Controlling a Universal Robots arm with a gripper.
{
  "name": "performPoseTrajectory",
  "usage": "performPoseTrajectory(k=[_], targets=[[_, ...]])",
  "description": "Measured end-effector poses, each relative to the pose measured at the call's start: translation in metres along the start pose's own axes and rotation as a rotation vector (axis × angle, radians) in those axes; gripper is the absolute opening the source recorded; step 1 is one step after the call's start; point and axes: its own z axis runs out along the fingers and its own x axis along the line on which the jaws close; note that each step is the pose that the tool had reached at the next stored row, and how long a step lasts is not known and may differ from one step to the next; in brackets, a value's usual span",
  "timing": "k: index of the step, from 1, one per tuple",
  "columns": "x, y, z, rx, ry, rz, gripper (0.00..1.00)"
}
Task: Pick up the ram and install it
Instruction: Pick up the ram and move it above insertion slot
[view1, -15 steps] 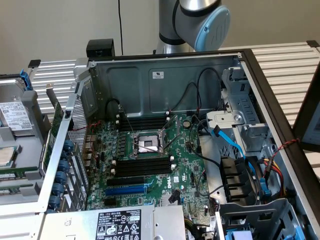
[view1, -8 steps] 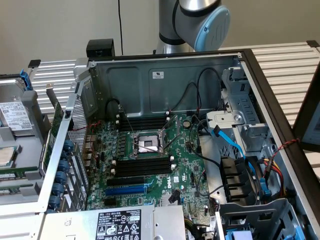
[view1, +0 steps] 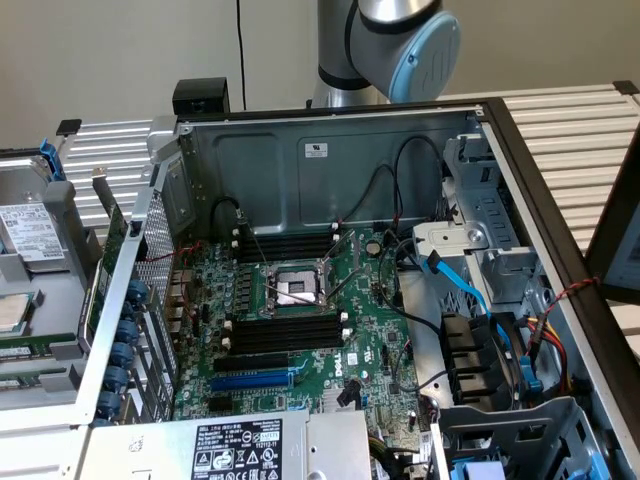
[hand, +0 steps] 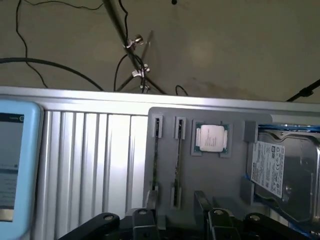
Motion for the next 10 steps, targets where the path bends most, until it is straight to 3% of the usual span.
performPoseTrajectory(k=[7, 10], targets=[[0.003, 0.0, 0.012, -0.0005, 0.0025, -0.025, 0.42], [0.005, 0.0001, 0.0146, 0.0008, 0.0085, -0.025, 0.42]])
